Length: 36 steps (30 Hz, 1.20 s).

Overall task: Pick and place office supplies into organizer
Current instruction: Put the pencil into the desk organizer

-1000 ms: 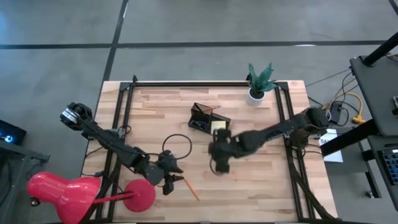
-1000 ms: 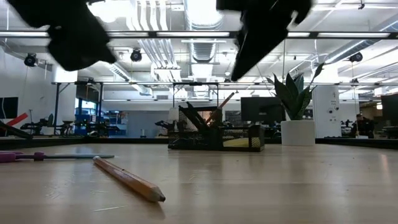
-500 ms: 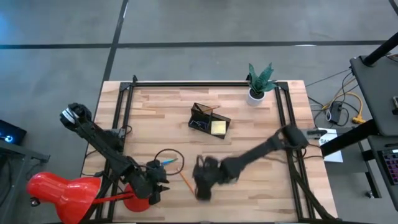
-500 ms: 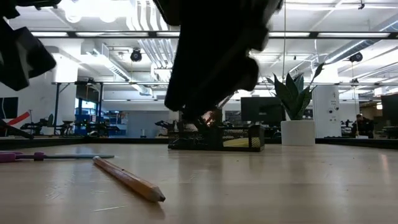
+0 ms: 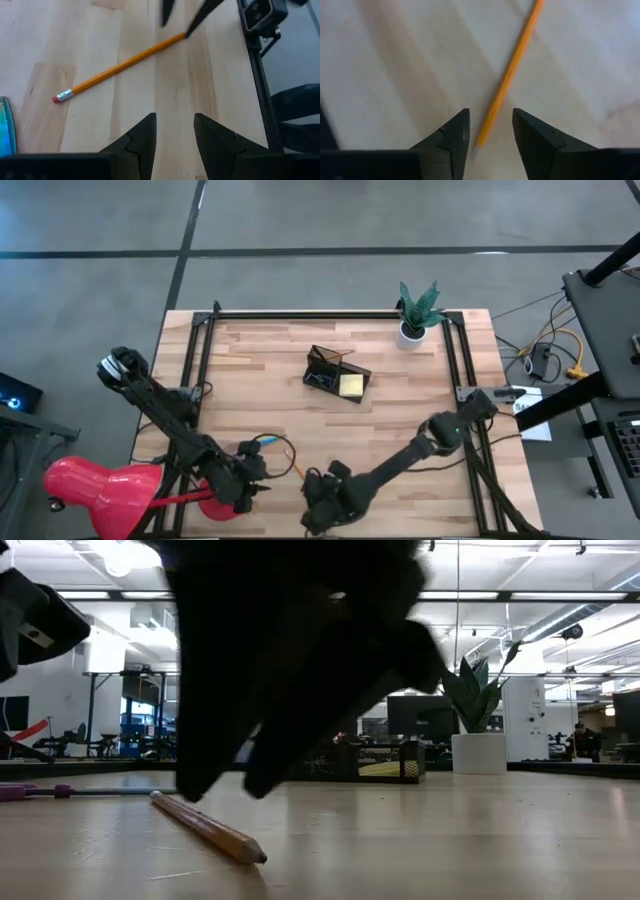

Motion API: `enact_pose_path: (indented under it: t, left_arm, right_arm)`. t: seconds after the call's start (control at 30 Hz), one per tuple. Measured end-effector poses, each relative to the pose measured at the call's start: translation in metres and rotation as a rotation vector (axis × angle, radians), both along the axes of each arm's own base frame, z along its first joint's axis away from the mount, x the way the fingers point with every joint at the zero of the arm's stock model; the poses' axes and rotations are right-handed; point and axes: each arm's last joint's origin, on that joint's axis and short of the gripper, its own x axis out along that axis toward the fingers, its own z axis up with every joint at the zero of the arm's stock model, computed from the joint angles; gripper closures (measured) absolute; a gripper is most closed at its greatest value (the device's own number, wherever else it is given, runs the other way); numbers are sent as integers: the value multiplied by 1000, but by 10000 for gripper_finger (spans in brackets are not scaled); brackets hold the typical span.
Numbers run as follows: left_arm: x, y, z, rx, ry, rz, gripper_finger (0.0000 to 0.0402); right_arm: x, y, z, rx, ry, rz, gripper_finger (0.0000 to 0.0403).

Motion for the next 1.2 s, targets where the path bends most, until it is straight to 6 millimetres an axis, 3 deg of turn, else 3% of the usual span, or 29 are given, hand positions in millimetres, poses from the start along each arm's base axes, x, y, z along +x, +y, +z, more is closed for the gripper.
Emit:
enact_pose_path:
  t: [0.1, 0.27, 0.53, 0.77, 1.0, 1.13, 1.2]
  left_arm:
    - [-2, -2, 0, -1, -5, -12, 284]
    - [-3, -4, 1, -7, -13, -18, 284]
    - [-2, -4, 2, -10, -25, -13, 284]
    - [-2, -4, 2, -5, -46, 5, 284]
    - [-1, -3, 2, 10, -66, 30, 284]
    - [-1, -3, 2, 18, -80, 45, 284]
    - [0, -3, 2, 18, -84, 48, 284]
  right_arm:
    - [8, 3, -6, -5, -6, -7, 266]
    - [4, 8, -19, -33, 54, -33, 266]
    - [-15, -9, -24, -257, 240, -12, 267]
    - [-12, -16, -18, -318, 312, 190, 299]
    - [-26, -45, -7, -540, 464, 73, 350]
    - [-22, -61, 0, -555, 496, 116, 368]
    - [-18, -69, 12, -541, 478, 150, 373]
